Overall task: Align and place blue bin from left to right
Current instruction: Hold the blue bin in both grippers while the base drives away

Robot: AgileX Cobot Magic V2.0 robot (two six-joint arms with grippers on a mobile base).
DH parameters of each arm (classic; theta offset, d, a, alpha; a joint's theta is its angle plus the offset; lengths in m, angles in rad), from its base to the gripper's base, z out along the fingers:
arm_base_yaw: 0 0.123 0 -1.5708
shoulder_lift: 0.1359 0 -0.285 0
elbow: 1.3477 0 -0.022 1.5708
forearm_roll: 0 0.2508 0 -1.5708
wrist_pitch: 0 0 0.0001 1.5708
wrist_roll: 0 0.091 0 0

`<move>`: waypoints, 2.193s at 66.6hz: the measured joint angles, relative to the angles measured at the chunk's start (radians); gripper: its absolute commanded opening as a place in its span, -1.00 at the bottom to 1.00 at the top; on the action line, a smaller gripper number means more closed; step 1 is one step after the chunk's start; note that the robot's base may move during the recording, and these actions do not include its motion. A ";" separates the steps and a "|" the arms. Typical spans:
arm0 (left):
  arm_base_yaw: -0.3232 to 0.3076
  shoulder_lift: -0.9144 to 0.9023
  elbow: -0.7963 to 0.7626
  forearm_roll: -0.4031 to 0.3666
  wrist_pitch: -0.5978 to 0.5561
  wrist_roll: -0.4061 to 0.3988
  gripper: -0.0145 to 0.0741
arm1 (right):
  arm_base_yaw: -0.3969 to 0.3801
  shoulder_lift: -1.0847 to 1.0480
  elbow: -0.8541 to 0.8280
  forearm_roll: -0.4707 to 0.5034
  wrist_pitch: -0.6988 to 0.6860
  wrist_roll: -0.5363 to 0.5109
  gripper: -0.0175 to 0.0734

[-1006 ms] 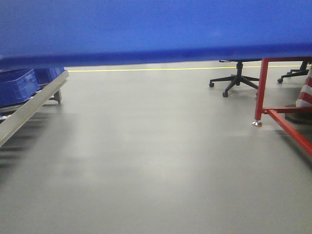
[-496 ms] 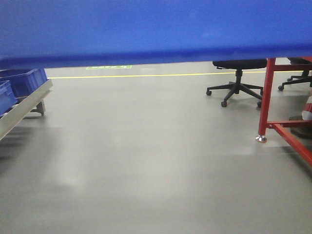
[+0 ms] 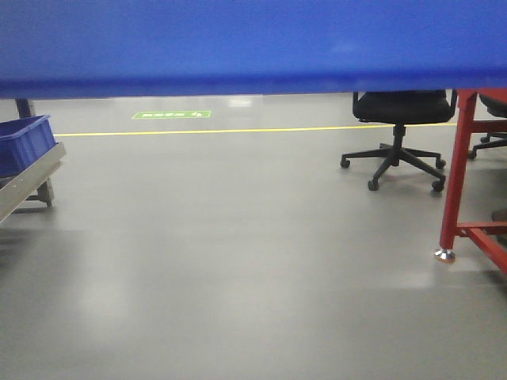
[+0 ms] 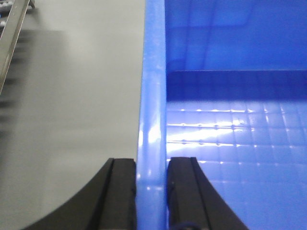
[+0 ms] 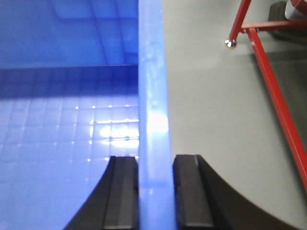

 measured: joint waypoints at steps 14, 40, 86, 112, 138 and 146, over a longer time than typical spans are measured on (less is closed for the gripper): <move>0.000 0.000 0.000 0.014 0.000 0.000 -0.92 | 0.000 0.000 0.000 0.000 -0.022 0.000 -0.79; -0.002 0.000 0.000 0.022 -0.002 0.000 -0.92 | 0.000 0.002 0.000 0.000 -0.020 0.002 -0.79; -0.002 0.000 0.001 0.075 -0.045 0.004 -0.92 | 0.000 0.003 0.000 -0.004 -0.027 0.004 -0.79; -0.002 0.000 0.001 0.079 -0.045 0.004 -0.92 | 0.000 0.003 0.000 -0.004 -0.027 0.004 -0.79; -0.002 0.000 0.001 0.079 -0.053 0.005 -0.92 | 0.000 0.003 0.000 -0.004 -0.027 0.004 -0.79; -0.002 0.002 0.001 0.079 -0.075 0.005 -0.92 | 0.000 0.002 0.000 -0.012 -0.019 0.004 -0.79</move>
